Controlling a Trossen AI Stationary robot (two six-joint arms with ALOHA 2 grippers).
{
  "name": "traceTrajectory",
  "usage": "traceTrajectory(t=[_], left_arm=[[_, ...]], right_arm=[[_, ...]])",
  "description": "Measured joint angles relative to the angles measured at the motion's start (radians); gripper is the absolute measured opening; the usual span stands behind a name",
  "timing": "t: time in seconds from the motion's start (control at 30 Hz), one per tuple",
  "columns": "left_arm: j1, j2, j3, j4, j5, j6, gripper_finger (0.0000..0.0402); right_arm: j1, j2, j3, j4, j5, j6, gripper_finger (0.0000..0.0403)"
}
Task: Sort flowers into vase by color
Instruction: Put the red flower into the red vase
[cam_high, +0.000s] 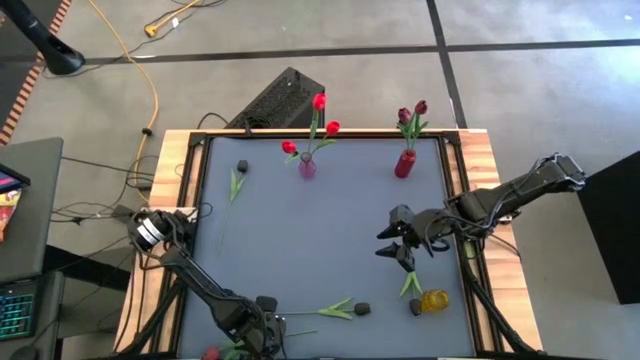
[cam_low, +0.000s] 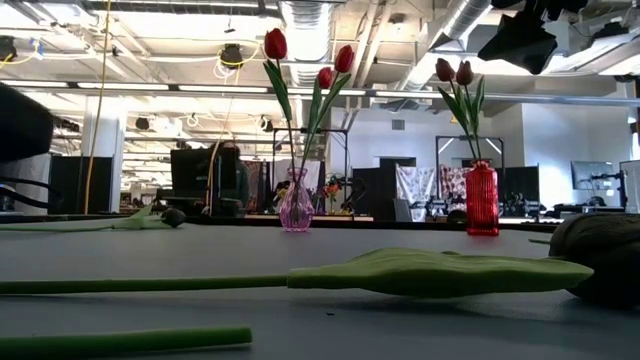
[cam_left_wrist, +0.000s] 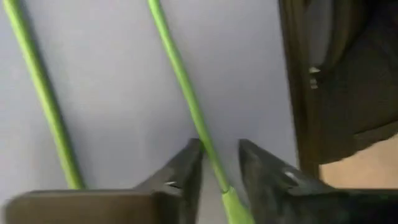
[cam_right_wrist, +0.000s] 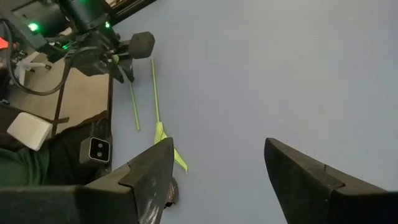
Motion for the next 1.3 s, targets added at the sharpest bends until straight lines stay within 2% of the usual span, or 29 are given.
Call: traceTrajectory(t=[0.1,0.17,0.33,0.5,0.57,0.83,1.03,1.3], left_arm=[[-0.001,0.0,0.009,-0.034,-0.03,0.027,0.0029],[0.0,0.001,0.009,-0.039,-0.037,0.028,0.001],[0.005,-0.038,0.006,-0.069,-0.083,0.06,0.0002],[0.046,-0.153,0.031,-0.272,-0.206,0.087,0.0],[0.075,-0.206,0.042,-0.344,-0.241,0.094,0.0],[0.235,-0.37,0.042,-0.343,-0.365,0.157,0.0],[0.429,-0.414,0.042,-0.333,-0.349,0.185,0.0],[0.706,-0.404,0.034,-0.295,-0.162,0.143,0.0]], right_arm=[[0.0,0.0,0.0,0.004,0.0,-0.001,0.0278],[0.0,0.0,0.0,0.004,0.001,-0.001,0.0278],[0.0,0.0,0.0,0.007,0.004,-0.004,0.0278],[-0.002,0.0,0.0,0.029,0.011,-0.085,0.0278],[-0.009,0.0,0.0,0.038,0.03,-0.141,0.0278],[-0.085,0.0,0.0,0.092,0.057,-0.481,0.0278],[-0.155,0.0,0.0,0.115,0.055,-0.873,0.0278],[-0.224,0.0,0.0,0.116,0.053,-1.214,0.0278]])
